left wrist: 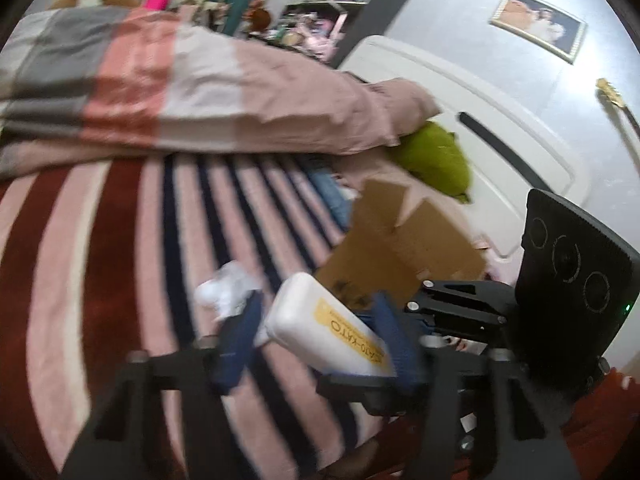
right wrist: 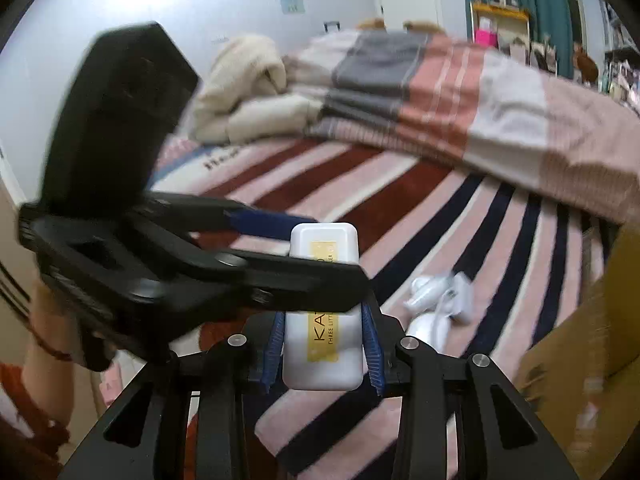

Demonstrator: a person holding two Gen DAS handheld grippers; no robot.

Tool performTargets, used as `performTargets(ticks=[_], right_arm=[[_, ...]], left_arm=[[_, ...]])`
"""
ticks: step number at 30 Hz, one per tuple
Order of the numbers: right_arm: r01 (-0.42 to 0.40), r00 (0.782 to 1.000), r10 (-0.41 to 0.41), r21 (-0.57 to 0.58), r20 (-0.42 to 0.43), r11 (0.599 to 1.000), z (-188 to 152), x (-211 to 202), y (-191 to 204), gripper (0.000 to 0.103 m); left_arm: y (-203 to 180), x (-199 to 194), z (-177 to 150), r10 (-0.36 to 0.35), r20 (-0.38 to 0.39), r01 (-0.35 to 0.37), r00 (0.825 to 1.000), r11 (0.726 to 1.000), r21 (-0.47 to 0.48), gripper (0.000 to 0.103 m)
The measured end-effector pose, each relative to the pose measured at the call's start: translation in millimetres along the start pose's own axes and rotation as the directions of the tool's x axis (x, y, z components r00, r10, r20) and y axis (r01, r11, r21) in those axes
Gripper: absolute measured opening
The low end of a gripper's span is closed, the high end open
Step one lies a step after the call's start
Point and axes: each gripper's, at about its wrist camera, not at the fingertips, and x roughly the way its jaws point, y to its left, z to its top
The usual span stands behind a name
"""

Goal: Organize rigid objects
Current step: 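Lower the soap bar into the cardboard box and release it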

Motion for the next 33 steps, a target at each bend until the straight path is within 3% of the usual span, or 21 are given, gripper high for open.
performTargets(ticks=[6, 10, 15, 20, 23, 25, 26, 28, 33], right_arm=[[0.051, 0.995, -0.053, 0.025, 0.079, 0.998, 2, -62, -42, 0.031], [0.075, 0.994, -0.083, 0.103, 0.072, 0.992, -2, -96, -83, 0.031], [0.137, 0.99, -0.139, 0.196, -0.007, 0.971, -18, -119, -139, 0.031], [0.168, 0.983, -0.142, 0.255, -0.118, 0.952, -36, -111, -176, 0.031], [0.157, 0.982, -0.119, 0.278, -0.148, 0.947, -42, -103, -185, 0.031], [0.159, 0.977, -0.11, 0.282, -0.182, 0.946, -43, -93, -186, 0.033], [0.168, 0.972, -0.112, 0.275, -0.208, 0.947, -43, -88, -185, 0.043], [0.174, 0.971, -0.122, 0.259, -0.207, 0.95, -45, -86, -184, 0.049], [0.173, 0.973, -0.126, 0.251, -0.192, 0.952, -43, -93, -176, 0.05]], left_arm=[[-59, 33, 42, -0.065, -0.024, 0.067, 0.998, 0.992, 0.109, 0.037], [-94, 75, 66, -0.086, -0.085, 0.099, 0.993, 0.983, 0.154, 0.037], [-130, 137, 78, -0.054, -0.225, 0.1, 0.973, 0.975, 0.196, 0.037], [-139, 182, 79, -0.004, -0.35, 0.083, 0.937, 0.974, 0.211, 0.037], [-135, 189, 78, 0.05, -0.375, 0.039, 0.926, 0.974, 0.225, 0.044], [-132, 186, 79, 0.06, -0.369, 0.026, 0.928, 0.974, 0.224, 0.071], [-130, 181, 80, 0.06, -0.357, 0.025, 0.932, 0.973, 0.228, 0.071], [-128, 171, 82, 0.055, -0.336, 0.026, 0.94, 0.972, 0.232, 0.072], [-117, 145, 88, 0.1, -0.29, -0.028, 0.952, 0.97, 0.242, 0.072]])
